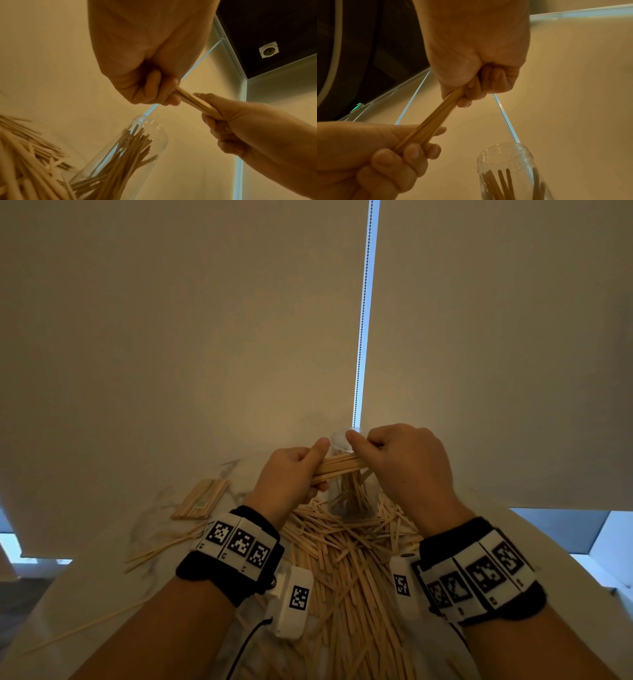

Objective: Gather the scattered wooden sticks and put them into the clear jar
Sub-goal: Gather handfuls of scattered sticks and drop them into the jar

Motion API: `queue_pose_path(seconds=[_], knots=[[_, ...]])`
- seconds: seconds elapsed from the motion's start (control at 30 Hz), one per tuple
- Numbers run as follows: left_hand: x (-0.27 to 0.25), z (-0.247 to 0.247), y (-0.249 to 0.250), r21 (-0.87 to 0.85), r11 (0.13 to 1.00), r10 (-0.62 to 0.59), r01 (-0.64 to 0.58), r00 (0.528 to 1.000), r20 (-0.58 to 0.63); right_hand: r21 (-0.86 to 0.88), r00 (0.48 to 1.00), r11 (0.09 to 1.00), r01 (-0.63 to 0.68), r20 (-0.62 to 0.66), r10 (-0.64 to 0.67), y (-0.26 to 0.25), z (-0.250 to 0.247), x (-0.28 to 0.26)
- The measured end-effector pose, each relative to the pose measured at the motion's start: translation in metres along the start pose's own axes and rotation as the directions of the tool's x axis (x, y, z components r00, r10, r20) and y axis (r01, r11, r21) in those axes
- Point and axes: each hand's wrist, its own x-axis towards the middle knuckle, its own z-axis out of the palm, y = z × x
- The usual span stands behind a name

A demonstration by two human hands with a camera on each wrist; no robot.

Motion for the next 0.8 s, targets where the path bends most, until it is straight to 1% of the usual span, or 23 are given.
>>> queue_pose_path(seconds=[0.1, 0.17, 0.23, 0.27, 0.33, 0.4, 0.47, 0.5, 0.57, 0.6, 0.7, 0.8], knots=[[0.001, -0.003, 0.0, -0.046, 0.999, -0.017, 0.016, 1.0, -0.016, 0.003, 0.99, 0.991, -0.134, -0.039, 0.134, 0.007, -0.01, 0.004], [0.001, -0.005, -0.001, -0.067, 0.997, -0.041, 0.037, 0.998, -0.051, 0.007, 0.972, 0.975, -0.224, -0.077, 0.224, 0.016, -0.018, 0.009], [0.003, -0.003, -0.004, -0.059, 0.996, -0.065, 0.061, 0.995, -0.069, 0.009, 0.95, 0.958, -0.287, -0.125, 0.286, 0.027, -0.024, 0.013], [0.005, 0.0, -0.005, -0.052, 0.995, -0.085, 0.082, 0.994, -0.062, 0.004, 0.941, 0.951, -0.309, -0.146, 0.306, 0.032, -0.026, 0.017], [0.012, 0.007, -0.007, -0.027, 0.991, -0.131, 0.131, 0.991, 0.002, -0.024, 0.931, 0.942, -0.335, -0.161, 0.327, 0.038, -0.025, 0.027], [0.023, 0.016, -0.007, 0.044, 0.988, -0.15, 0.147, 0.986, 0.07, -0.082, 0.936, 0.941, -0.329, -0.163, 0.313, 0.039, -0.021, 0.041], [0.038, 0.024, -0.008, 0.098, 0.989, -0.119, 0.108, 0.986, 0.114, -0.188, 0.955, 0.941, -0.283, -0.148, 0.258, 0.038, -0.016, 0.058], [0.046, 0.029, -0.01, 0.118, 0.99, -0.098, 0.082, 0.986, 0.133, -0.261, 0.968, 0.933, -0.247, -0.117, 0.224, 0.037, -0.012, 0.066], [0.061, 0.038, -0.016, 0.181, 0.983, -0.06, 0.031, 0.986, 0.156, -0.408, 0.987, 0.9, -0.153, -0.01, 0.163, 0.033, -0.003, 0.081], [0.067, 0.041, -0.018, 0.218, 0.976, -0.061, 0.023, 0.984, 0.168, -0.463, 0.99, 0.881, -0.099, 0.045, 0.135, 0.031, 0.002, 0.088], [0.078, 0.048, -0.028, 0.31, 0.951, -0.075, 0.004, 0.974, 0.216, -0.573, 0.978, 0.817, 0.062, 0.197, 0.064, 0.022, 0.016, 0.104], [0.082, 0.049, -0.035, 0.377, 0.925, -0.035, -0.046, 0.978, 0.203, -0.61, 0.943, 0.765, 0.208, 0.333, 0.01, 0.017, 0.025, 0.114]])
